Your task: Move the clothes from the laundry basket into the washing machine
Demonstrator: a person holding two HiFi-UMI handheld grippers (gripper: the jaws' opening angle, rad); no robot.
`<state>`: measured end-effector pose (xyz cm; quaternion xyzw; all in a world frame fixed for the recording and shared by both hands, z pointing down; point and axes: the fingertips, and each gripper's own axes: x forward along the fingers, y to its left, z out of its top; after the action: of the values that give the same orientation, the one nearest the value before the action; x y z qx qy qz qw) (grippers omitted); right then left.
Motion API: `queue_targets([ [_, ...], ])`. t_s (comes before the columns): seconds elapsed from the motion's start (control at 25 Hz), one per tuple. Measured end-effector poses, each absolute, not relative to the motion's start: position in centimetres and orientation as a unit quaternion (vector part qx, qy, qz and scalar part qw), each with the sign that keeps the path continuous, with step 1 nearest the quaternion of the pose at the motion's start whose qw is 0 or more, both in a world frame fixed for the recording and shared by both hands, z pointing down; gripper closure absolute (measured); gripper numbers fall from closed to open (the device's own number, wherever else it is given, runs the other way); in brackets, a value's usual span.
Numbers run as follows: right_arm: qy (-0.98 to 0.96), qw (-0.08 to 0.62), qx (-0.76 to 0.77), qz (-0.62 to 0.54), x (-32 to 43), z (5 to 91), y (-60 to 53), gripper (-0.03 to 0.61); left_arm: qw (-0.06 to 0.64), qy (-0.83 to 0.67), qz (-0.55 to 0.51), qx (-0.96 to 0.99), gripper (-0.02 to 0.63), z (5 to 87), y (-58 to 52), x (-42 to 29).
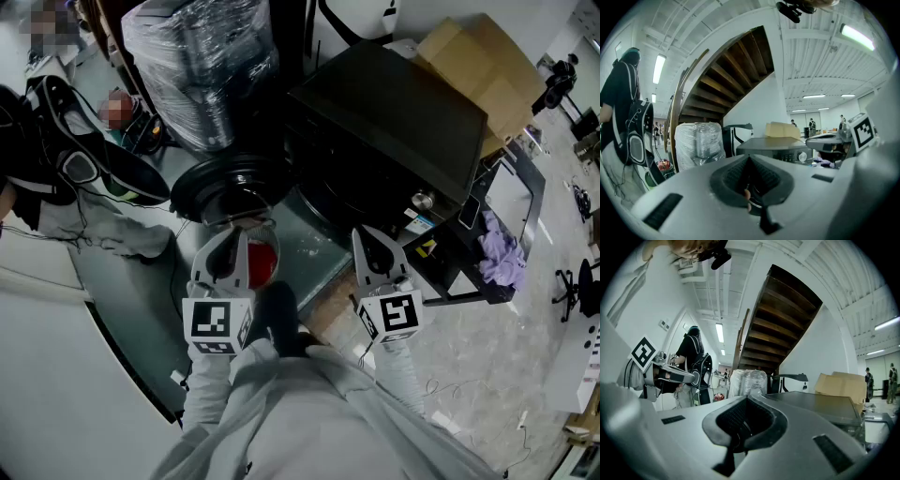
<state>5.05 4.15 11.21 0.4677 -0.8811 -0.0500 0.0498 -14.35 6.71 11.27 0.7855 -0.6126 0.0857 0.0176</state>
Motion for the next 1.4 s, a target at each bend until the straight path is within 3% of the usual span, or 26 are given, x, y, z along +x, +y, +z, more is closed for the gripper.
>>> queue_targets([
  [0.52,-0.884,0.057,0.462,-0.04,3.7,12.3,4.3,0.561,0.033,-0.617,0.099,0.78,0.595,13.3,7.1,-15.9],
  [1.4,-0.889,0.128,0.437,0.053,-0.3,29.3,-3.3,0.561,0.123,-0.628,0.157,0.752,0.595,31.1,1.5,-20.0],
])
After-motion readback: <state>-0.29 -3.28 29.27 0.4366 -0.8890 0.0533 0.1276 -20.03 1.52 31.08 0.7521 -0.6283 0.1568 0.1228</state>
